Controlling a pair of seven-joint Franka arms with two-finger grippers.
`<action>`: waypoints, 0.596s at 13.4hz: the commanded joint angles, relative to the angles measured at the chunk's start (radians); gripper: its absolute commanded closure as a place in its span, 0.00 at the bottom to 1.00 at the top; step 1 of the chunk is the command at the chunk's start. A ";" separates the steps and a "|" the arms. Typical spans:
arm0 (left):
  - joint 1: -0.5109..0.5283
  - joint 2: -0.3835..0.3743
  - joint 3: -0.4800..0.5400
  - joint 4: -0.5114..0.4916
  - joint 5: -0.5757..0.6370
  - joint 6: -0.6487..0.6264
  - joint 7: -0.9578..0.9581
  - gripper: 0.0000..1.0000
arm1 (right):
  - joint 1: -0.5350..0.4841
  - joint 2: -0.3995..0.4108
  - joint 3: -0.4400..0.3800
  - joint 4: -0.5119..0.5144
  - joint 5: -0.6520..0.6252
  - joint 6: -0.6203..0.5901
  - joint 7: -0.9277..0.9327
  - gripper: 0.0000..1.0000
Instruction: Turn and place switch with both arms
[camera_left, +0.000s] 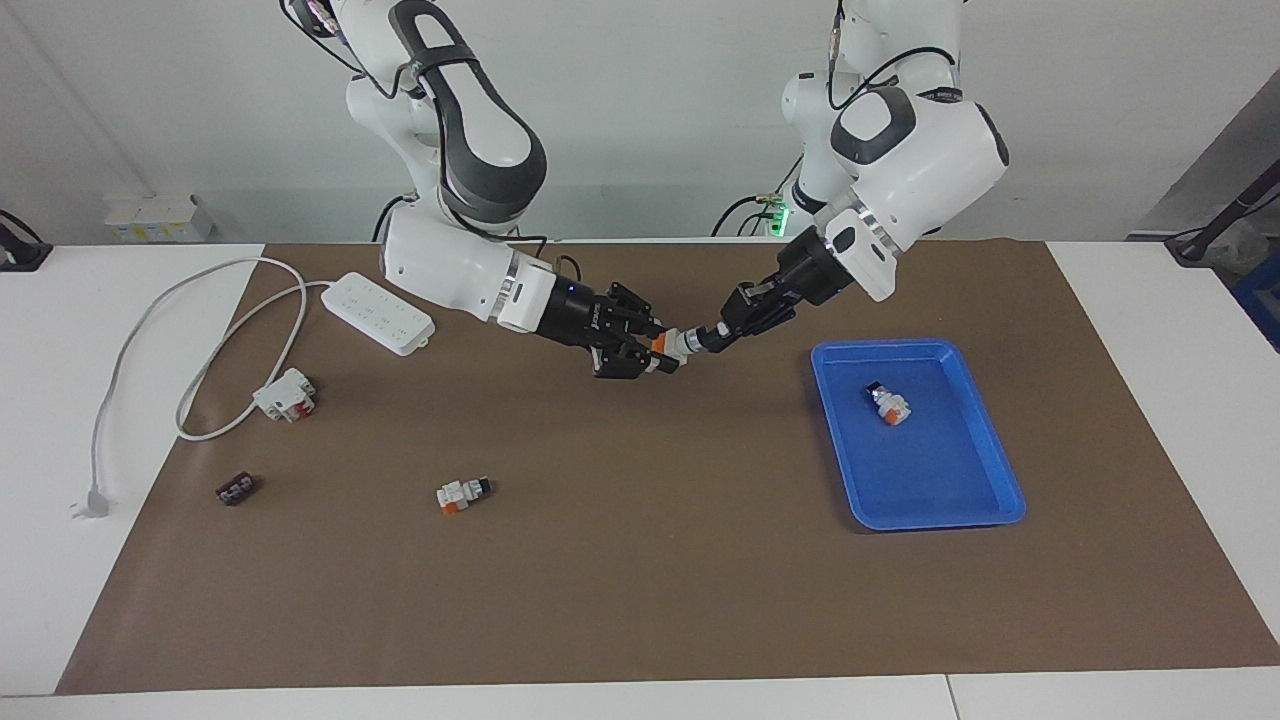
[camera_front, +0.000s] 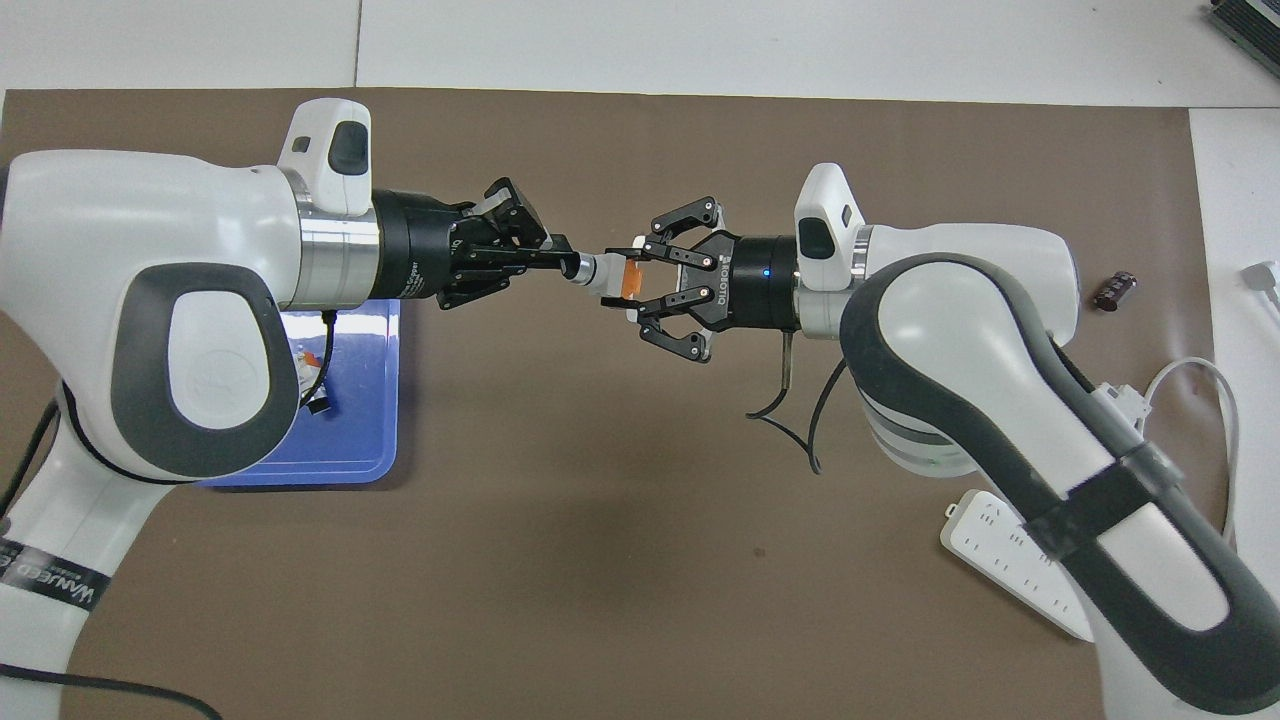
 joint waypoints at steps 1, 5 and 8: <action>-0.016 0.011 0.003 0.012 0.011 -0.001 -0.065 1.00 | -0.003 -0.028 0.005 -0.028 0.036 0.013 -0.033 1.00; -0.028 0.010 0.003 0.012 0.018 -0.002 -0.307 1.00 | -0.003 -0.028 0.003 -0.028 0.036 0.013 -0.033 1.00; -0.036 0.011 0.003 0.012 0.022 -0.001 -0.578 1.00 | -0.005 -0.028 0.003 -0.028 0.036 0.013 -0.033 1.00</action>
